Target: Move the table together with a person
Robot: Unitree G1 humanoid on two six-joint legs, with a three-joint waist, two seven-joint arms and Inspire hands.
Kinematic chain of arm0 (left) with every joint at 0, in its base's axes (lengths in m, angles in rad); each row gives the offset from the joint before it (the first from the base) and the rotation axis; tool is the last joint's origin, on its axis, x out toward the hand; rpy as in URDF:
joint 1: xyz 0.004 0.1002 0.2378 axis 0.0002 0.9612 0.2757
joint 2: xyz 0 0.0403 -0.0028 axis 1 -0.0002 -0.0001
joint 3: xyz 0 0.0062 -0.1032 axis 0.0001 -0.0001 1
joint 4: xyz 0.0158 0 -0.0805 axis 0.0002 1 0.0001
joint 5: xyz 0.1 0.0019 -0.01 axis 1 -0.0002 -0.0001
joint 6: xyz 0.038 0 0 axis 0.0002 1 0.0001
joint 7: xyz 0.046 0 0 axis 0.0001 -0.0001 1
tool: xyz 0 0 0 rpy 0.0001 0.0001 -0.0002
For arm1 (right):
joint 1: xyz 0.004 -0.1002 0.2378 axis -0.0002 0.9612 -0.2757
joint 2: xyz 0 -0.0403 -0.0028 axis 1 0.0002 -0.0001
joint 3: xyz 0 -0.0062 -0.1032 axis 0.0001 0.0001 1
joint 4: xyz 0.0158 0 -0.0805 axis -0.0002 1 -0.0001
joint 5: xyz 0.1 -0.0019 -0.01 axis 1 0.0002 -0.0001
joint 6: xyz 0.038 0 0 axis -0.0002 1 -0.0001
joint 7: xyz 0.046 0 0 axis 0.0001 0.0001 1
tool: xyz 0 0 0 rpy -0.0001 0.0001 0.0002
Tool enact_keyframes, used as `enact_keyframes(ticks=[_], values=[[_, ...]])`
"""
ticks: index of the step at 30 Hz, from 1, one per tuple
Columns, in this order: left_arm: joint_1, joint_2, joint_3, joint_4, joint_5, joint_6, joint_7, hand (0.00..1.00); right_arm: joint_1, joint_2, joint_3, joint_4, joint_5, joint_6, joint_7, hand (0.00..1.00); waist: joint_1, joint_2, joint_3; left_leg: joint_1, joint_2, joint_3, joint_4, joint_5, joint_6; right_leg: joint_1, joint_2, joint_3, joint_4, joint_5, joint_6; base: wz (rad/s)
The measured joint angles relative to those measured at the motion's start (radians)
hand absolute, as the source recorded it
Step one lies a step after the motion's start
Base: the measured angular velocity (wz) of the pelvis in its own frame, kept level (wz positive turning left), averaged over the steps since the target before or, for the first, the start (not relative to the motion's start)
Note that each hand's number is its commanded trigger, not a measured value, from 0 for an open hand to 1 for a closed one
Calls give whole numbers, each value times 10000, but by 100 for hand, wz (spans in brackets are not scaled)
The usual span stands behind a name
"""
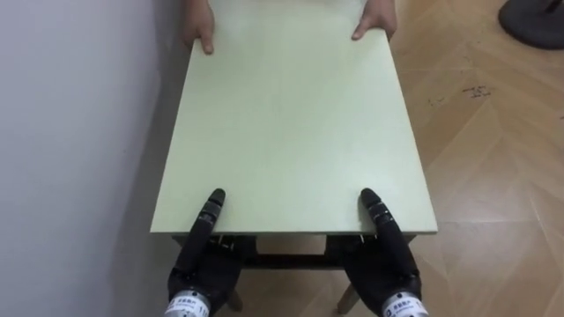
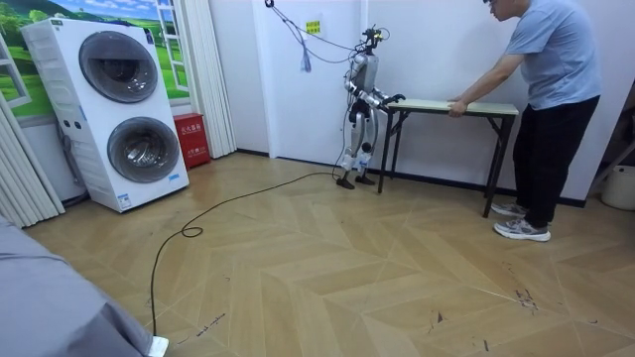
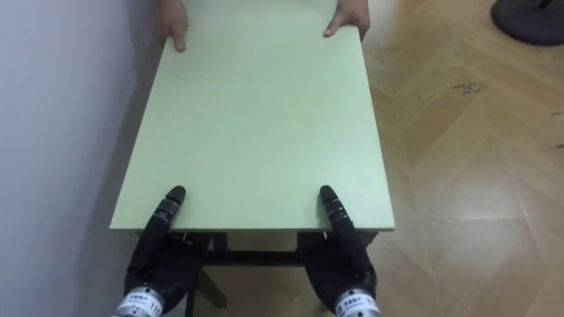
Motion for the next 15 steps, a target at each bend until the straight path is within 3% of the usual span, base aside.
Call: enact_keyframes(ticks=[7, 15], values=[[18, 12, -52, 700, 192, 198, -136, 100, -13, 2, -1, 824, -163, 66, 383, 100, 1, 72, 27, 170, -19, 127, -95, -16, 66, 29, -45, 0, -5, 11, 21, -4], [27, -162, 18, 1233, 282, 192, -579, 100, -147, 392, -260, 1547, -685, 166, 930, 100, 1, 205, -47, 338, -15, 226, -194, 0, 91, 133, -77, -38, -19, 29, 52, -4]])
